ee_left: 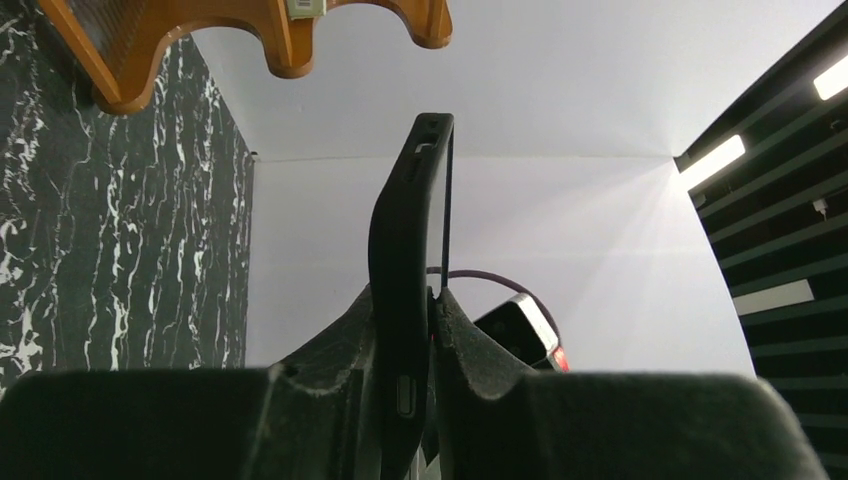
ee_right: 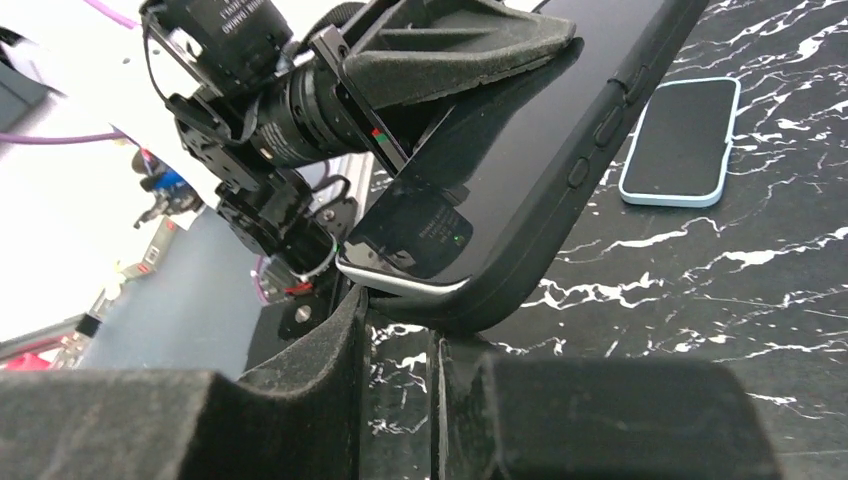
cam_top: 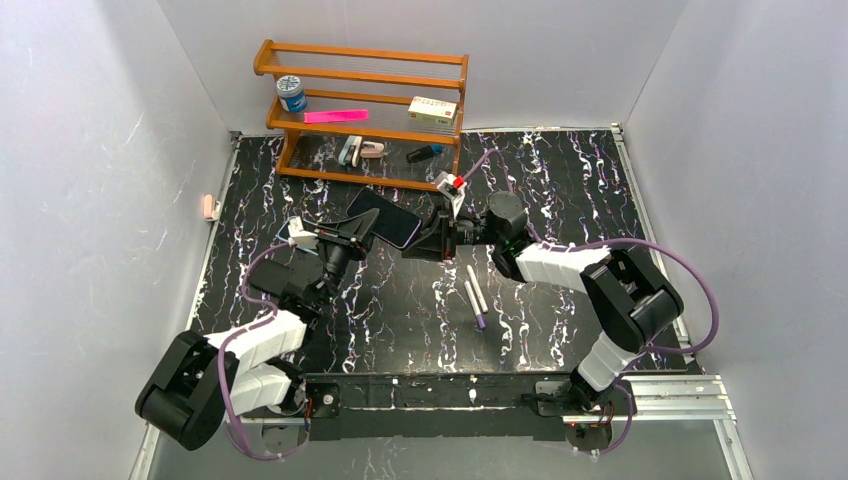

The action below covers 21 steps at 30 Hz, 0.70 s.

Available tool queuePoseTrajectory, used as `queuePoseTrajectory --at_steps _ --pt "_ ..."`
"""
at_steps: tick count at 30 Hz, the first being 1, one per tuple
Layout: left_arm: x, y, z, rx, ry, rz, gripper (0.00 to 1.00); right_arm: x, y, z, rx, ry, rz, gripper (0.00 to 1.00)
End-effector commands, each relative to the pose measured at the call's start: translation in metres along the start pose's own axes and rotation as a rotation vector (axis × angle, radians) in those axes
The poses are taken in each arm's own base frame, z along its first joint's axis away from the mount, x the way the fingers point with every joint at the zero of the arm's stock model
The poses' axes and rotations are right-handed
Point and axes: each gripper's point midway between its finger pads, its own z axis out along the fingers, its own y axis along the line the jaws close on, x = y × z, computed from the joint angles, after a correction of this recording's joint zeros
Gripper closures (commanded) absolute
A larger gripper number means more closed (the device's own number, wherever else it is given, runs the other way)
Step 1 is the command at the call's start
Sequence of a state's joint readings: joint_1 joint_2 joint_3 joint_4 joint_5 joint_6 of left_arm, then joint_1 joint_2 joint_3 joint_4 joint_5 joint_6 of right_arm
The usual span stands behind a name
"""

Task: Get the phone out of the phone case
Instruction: Remove the phone case from the phone.

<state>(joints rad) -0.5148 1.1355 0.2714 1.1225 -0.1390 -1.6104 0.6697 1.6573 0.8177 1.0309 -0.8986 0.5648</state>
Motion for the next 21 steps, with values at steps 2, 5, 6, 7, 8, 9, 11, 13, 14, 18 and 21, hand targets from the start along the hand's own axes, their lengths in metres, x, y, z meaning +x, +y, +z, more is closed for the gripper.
queuePoseTrajectory --at_steps 2,5,6,7,8,9,11,13,14,18,21 --pt "0.021 0.004 0.0 -0.053 0.1 0.039 1.0 -0.023 -0.012 0.009 0.011 0.014 -0.325 0.99" --pt "0.02 0.001 0.001 -0.05 0.109 0.048 1.0 -0.022 -0.018 0.009 0.032 0.033 -0.345 0.99" --pt "0.02 0.001 0.001 -0.05 0.118 0.055 1.0 -0.022 -0.021 0.009 0.046 0.038 -0.35 0.99" --pt "0.019 -0.001 0.002 -0.048 0.12 0.064 1.0 -0.022 -0.023 0.009 0.058 0.046 -0.353 0.99" --pt "0.02 -0.002 0.002 -0.045 0.138 0.074 1.0 -0.023 -0.026 0.009 0.073 0.047 -0.354 0.99" --pt "0.02 -0.004 0.002 -0.041 0.145 0.085 1.0 -0.023 -0.026 0.009 0.074 0.048 -0.351 0.99" --pt "0.015 -0.005 0.002 -0.038 0.149 0.11 1.0 -0.025 -0.025 0.008 0.088 0.043 -0.326 0.78" --pt "0.007 -0.005 0.002 -0.032 0.155 0.138 1.0 -0.026 -0.026 0.005 0.113 0.028 -0.292 0.56" --pt "-0.003 -0.006 0.002 -0.029 0.14 0.155 1.0 -0.025 -0.027 0.002 0.127 0.023 -0.264 0.47" --pt "-0.021 -0.011 -0.002 -0.005 0.158 0.236 1.0 -0.02 -0.023 -0.012 0.134 0.002 -0.158 0.27" --pt "-0.029 -0.017 -0.005 0.017 0.184 0.301 1.0 -0.024 -0.016 -0.02 0.134 -0.012 -0.141 0.14"
